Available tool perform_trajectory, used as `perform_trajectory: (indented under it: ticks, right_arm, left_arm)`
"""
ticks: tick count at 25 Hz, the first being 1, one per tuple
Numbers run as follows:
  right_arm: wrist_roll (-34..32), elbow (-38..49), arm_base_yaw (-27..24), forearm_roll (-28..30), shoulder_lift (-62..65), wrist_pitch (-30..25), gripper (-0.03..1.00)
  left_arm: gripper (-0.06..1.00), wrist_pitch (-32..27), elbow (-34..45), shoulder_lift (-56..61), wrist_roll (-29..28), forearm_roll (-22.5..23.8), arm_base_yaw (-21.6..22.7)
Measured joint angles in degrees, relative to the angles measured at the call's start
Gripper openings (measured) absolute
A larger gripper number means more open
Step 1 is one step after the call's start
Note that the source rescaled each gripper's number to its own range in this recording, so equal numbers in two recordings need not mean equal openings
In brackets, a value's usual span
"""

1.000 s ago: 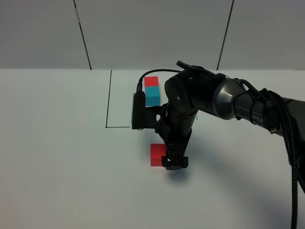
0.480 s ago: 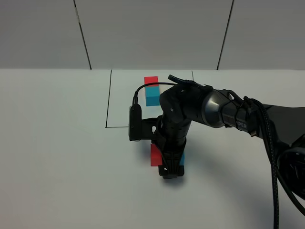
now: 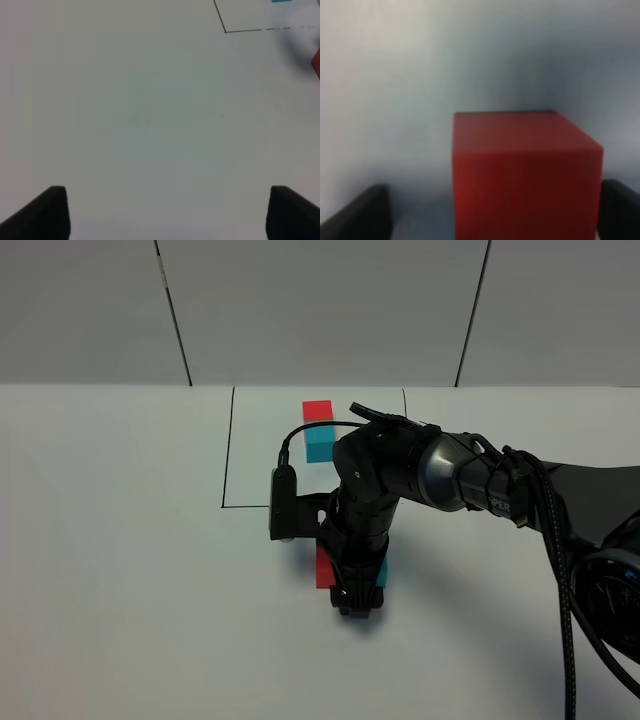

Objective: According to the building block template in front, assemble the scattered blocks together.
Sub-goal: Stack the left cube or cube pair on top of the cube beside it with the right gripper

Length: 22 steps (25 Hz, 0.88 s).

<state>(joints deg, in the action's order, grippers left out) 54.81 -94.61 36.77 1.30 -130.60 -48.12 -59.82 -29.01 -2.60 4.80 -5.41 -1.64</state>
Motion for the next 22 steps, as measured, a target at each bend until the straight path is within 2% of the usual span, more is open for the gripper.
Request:
perform_trajectory:
  ticks: [3, 7, 8, 12, 15, 18, 22]
  right_arm:
    - [-0.46, 0.00, 0.00, -0.38, 0.00, 0.06, 0.40]
    - [-0.67, 0.00, 0.00, -0.39, -0.07, 0.73, 0.06]
    - [-0.67, 0.00, 0.00, -0.39, -0.07, 0.81, 0.01]
    - [-1.33, 0.00, 0.00, -0.39, -0.07, 0.81, 0.01]
    - [-5.15, 0.00, 0.00, -0.98, 0.23, 0.99, 0.01]
    - [-14.03, 0.19, 0.00, -2.71, 1.92, 1.15, 0.01]
    - [-33.29, 0.19, 0.00, -6.26, 6.95, 1.34, 0.01]
  left_arm:
    - [0.68, 0.00, 0.00, 0.00, 0.00, 0.00, 0.00]
    - [0.68, 0.00, 0.00, 0.00, 0.00, 0.00, 0.00]
    - [0.68, 0.00, 0.00, 0.00, 0.00, 0.00, 0.00]
    - [0.68, 0.00, 0.00, 0.00, 0.00, 0.00, 0.00]
    - [0.68, 0.00, 0.00, 0.00, 0.00, 0.00, 0.00]
    - [0.68, 0.00, 0.00, 0.00, 0.00, 0.00, 0.00]
    - [0.68, 0.00, 0.00, 0.00, 0.00, 0.00, 0.00]
